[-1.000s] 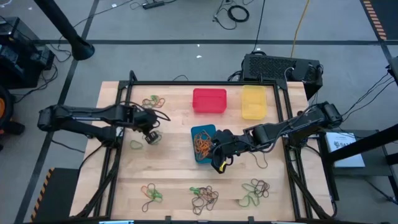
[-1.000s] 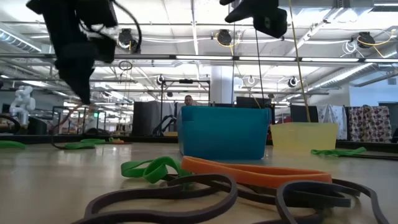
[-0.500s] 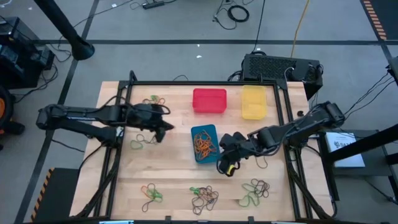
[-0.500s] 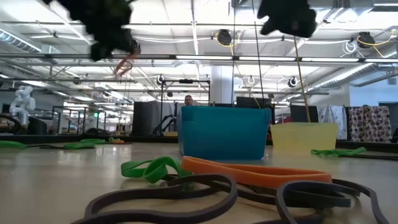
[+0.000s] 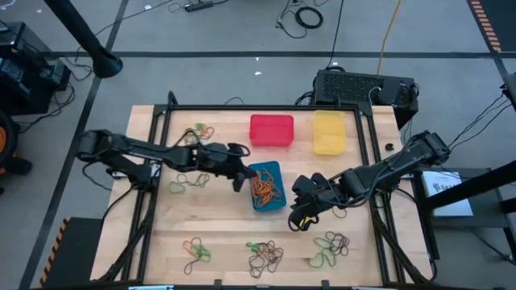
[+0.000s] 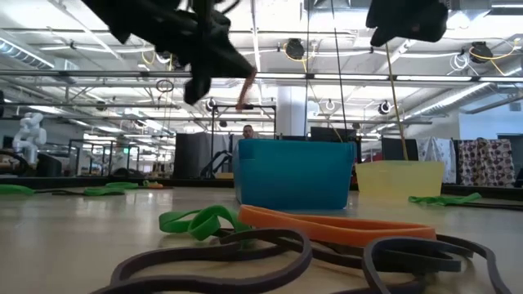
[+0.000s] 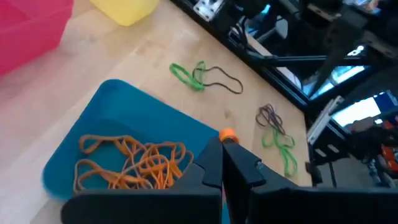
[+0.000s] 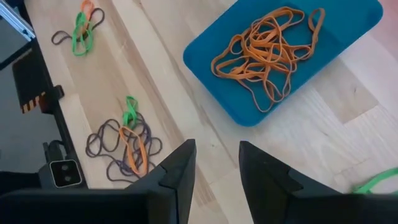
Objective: Sort rubber bands into baskets
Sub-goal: Put the orange rubber band into the blue bin
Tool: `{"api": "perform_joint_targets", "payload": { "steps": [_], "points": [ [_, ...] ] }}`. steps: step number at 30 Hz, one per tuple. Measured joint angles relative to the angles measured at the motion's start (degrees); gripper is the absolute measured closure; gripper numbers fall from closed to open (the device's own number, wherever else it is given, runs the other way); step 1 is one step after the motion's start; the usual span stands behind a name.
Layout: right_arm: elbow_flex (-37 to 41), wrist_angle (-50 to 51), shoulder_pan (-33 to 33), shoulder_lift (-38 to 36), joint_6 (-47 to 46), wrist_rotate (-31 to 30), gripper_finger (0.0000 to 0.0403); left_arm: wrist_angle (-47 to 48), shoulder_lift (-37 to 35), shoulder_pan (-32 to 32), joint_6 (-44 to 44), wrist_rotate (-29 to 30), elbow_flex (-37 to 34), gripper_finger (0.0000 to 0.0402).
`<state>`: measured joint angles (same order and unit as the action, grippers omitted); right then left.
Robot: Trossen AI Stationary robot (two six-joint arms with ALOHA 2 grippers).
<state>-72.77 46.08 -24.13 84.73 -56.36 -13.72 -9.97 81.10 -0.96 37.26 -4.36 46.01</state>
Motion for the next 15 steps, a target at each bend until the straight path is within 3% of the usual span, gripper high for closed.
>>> {"api": "perform_joint_targets", "payload": {
  "steps": [8,15],
  "points": [
    [0.0,0.6,-0.2,0.0,1.6,0.0,0.0287,-0.1,7.3,0.0,-0.1,-0.7,4.6,0.0388],
    [0.0,1.3,-0.1,0.0,3.0,0.0,0.0287,4.0,7.2,0.0,-0.5,-1.2,4.6,0.0352]
  ]
}}
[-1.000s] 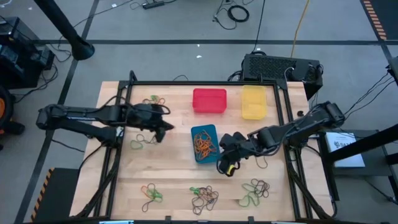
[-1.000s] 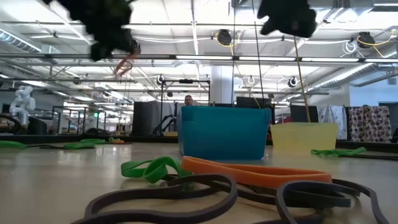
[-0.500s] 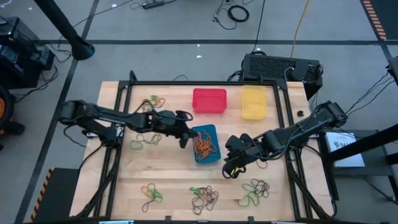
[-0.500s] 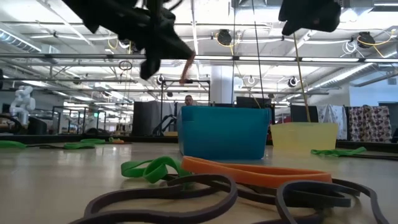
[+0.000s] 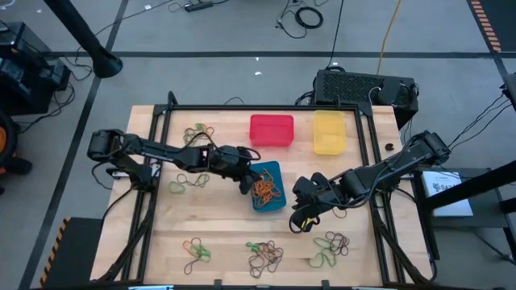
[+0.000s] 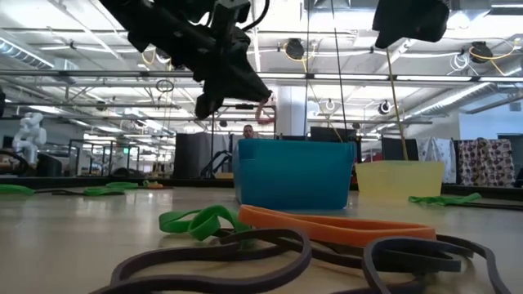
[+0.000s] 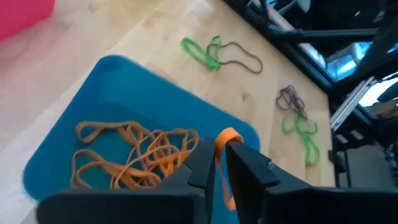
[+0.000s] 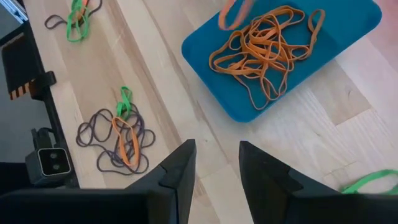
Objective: Sort rubber bands into baskets
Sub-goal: Put the orange rubber band into the blue bin
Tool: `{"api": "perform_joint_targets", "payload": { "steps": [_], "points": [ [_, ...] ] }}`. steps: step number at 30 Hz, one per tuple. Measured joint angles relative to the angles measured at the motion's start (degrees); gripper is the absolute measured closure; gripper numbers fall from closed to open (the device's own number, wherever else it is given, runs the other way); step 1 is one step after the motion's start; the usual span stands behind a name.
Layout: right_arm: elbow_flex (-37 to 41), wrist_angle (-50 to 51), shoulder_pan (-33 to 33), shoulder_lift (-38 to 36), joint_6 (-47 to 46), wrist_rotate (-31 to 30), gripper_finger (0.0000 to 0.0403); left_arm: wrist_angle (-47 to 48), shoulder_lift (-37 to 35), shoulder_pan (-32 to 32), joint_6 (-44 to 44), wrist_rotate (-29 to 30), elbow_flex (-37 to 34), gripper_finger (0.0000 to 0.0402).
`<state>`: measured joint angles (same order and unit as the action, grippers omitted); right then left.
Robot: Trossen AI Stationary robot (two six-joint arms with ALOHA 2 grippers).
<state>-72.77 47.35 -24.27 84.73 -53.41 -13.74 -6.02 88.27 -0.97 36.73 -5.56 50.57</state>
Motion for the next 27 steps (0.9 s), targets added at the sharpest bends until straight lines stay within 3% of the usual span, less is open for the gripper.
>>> {"api": "perform_joint_targets", "payload": {
  "steps": [17,21,24,27],
  "points": [
    [0.0,0.5,0.2,0.0,1.8,-1.4,0.0287,2.0,-0.1,0.7,0.3,-1.8,0.0,0.0298],
    [0.0,-1.3,0.1,0.1,2.1,-1.4,0.0287,2.0,-0.1,0.9,0.2,-6.4,1.2,0.0296],
    [0.0,-6.4,-1.2,1.1,7.1,-1.3,0.0287,2.8,-0.6,2.0,-1.7,-9.6,2.4,0.0296],
    [0.0,-11.6,-3.6,2.9,14.4,-0.9,0.0287,7.3,-3.1,4.1,-3.1,-7.3,3.5,0.0297]
  ]
}}
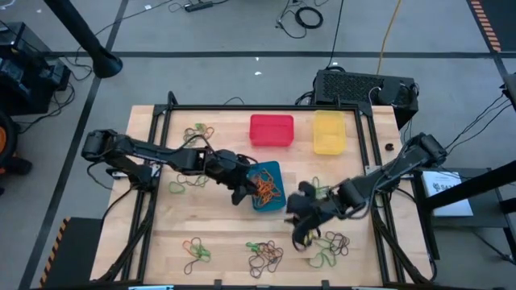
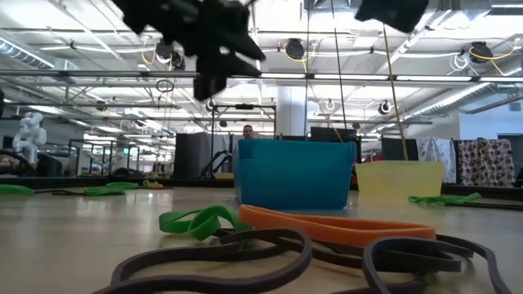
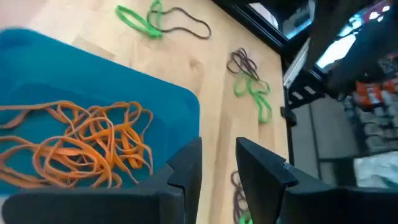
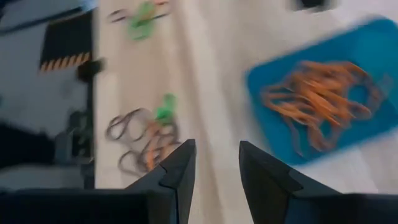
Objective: Sort rubber bands into baskets
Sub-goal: Put the orange rubber band into the blue bin
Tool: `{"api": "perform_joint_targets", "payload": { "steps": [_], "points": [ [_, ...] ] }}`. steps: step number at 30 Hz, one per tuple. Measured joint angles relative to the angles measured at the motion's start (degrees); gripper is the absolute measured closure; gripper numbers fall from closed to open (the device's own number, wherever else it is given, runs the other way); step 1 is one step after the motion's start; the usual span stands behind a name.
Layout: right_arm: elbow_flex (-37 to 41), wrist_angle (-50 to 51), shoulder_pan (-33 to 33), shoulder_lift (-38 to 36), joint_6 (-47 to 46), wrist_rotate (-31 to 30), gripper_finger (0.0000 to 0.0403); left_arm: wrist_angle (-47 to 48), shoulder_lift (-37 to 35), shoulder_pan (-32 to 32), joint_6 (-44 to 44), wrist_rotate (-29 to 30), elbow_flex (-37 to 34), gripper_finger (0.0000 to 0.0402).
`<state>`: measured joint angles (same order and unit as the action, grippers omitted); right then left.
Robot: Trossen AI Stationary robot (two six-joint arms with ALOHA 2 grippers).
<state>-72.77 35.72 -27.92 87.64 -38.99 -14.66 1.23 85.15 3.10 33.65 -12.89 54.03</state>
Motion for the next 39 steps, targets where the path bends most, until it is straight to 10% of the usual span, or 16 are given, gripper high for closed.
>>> {"api": "perform_joint_targets", "payload": {
  "steps": [14,39],
  "points": [
    [0.0,-20.3,-5.5,19.9,23.6,4.1,0.0287,35.5,-23.0,10.6,-5.5,31.5,-0.8,0.0297],
    [-0.2,-35.7,-4.2,34.2,18.5,2.4,0.0301,37.7,-30.0,19.0,0.6,31.9,-12.3,0.0297]
  ]
}}
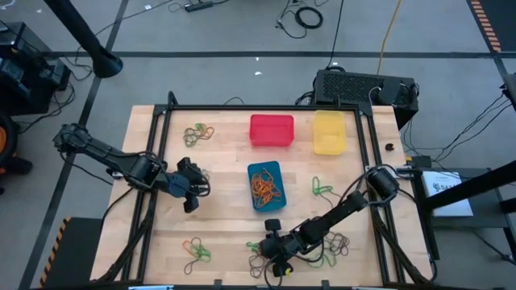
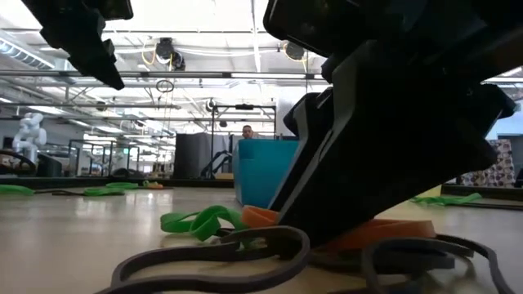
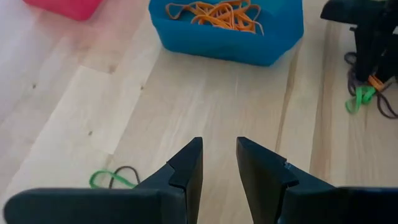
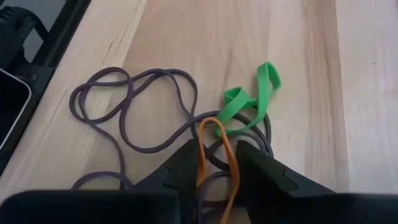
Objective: Sort rubber bands into baskets
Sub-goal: Put the orange rubber band into the blue bin
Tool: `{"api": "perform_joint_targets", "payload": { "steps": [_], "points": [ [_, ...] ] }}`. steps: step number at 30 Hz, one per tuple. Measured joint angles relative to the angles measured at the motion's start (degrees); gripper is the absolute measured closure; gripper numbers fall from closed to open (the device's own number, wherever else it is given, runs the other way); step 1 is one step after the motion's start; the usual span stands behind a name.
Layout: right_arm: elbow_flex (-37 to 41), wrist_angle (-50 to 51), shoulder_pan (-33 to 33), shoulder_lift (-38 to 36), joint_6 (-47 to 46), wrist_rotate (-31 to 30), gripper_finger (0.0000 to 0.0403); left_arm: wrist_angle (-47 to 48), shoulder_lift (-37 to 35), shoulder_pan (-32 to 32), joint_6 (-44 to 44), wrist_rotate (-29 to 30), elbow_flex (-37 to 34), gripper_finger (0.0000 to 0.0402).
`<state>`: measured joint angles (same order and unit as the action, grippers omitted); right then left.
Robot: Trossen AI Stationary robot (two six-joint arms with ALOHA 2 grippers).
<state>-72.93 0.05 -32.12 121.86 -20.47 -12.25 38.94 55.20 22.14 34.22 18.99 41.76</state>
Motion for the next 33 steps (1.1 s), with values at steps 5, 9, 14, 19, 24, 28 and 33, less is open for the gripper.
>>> {"api": "perform_joint_targets", "payload": {
  "steps": [5,9,14,19,24,28,33],
  "points": [
    [0.1,0.6,0.1,-0.8,-0.6,0.3,0.0343,-1.7,0.0,0.0,0.0,0.4,0.0,0.0297],
    [0.2,1.0,0.7,-2.4,-1.4,0.5,0.0379,-3.6,0.0,0.0,-1.3,1.4,0.0,0.0297],
    [0.2,1.3,0.8,-5.1,-1.4,0.4,0.0398,-5.6,0.0,0.0,-2.0,3.3,0.0,0.0297],
    [0.2,2.7,1.1,-8.8,-1.4,0.5,0.0398,-6.0,0.2,0.0,-1.7,3.7,0.0,0.0297],
    [0.2,4.6,3.7,-14.1,-0.4,-0.8,0.04,-6.6,0.2,0.0,-1.3,3.7,0.0,0.0297],
    [0.1,7.1,7.1,-17.8,1.9,-5.4,0.04,-7.0,0.2,0.0,2.6,2.7,0.0,0.0297],
    [0.1,10.4,12.9,-19.5,3.4,-9.0,0.04,-6.5,0.2,0.2,7.2,-5.0,0.0,0.0297]
  ]
}}
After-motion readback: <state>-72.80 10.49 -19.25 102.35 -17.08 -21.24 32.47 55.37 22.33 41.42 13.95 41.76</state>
